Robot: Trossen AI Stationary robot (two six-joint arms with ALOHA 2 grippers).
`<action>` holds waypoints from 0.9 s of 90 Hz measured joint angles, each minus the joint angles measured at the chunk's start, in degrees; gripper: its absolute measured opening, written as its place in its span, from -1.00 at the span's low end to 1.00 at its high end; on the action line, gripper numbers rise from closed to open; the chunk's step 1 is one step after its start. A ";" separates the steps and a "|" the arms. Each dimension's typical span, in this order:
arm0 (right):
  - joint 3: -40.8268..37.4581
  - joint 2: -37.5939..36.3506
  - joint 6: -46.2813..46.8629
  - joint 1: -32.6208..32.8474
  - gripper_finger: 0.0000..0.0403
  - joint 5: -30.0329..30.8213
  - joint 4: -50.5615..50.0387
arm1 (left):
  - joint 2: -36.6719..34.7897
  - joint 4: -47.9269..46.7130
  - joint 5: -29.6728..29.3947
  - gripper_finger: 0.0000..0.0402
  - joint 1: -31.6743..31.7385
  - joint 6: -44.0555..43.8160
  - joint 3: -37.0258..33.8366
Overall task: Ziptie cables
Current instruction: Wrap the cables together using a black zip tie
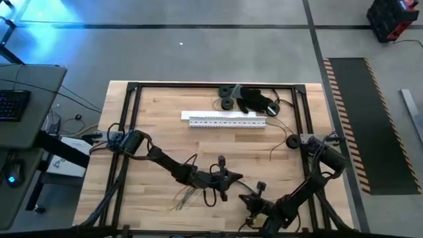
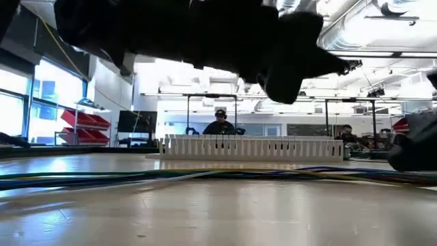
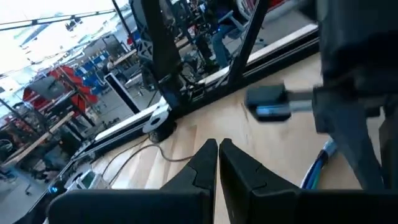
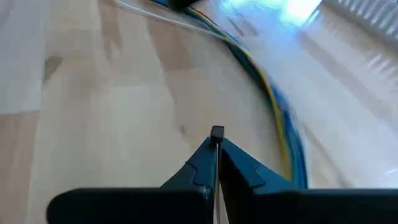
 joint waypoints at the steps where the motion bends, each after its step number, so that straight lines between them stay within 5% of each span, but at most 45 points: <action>1: -0.45 -0.12 -0.12 0.03 -1.00 0.38 0.96 | 0.00 -0.18 -0.16 -1.00 0.03 -0.22 0.00; 21: -8.58 -2.08 -14.05 0.49 -1.00 7.68 22.36 | -0.07 -8.21 6.74 -0.99 2.48 -9.90 -0.02; 31: -12.58 -2.22 -24.48 -0.03 -1.00 7.79 35.38 | -0.09 -10.56 12.14 -0.99 3.30 -10.75 0.00; 44: -17.41 -2.23 -40.77 -1.30 -1.00 5.86 59.45 | -1.29 -14.10 11.25 -0.99 2.93 -9.92 -0.11; 64: -20.44 -2.45 -73.02 -1.79 -1.00 -6.37 98.48 | -7.39 -28.19 9.85 -0.99 2.77 -11.36 -0.07; 81: -20.29 -7.53 -78.98 -2.22 -1.00 -21.25 99.21 | -15.19 -46.04 12.60 -0.99 2.35 -19.26 -0.83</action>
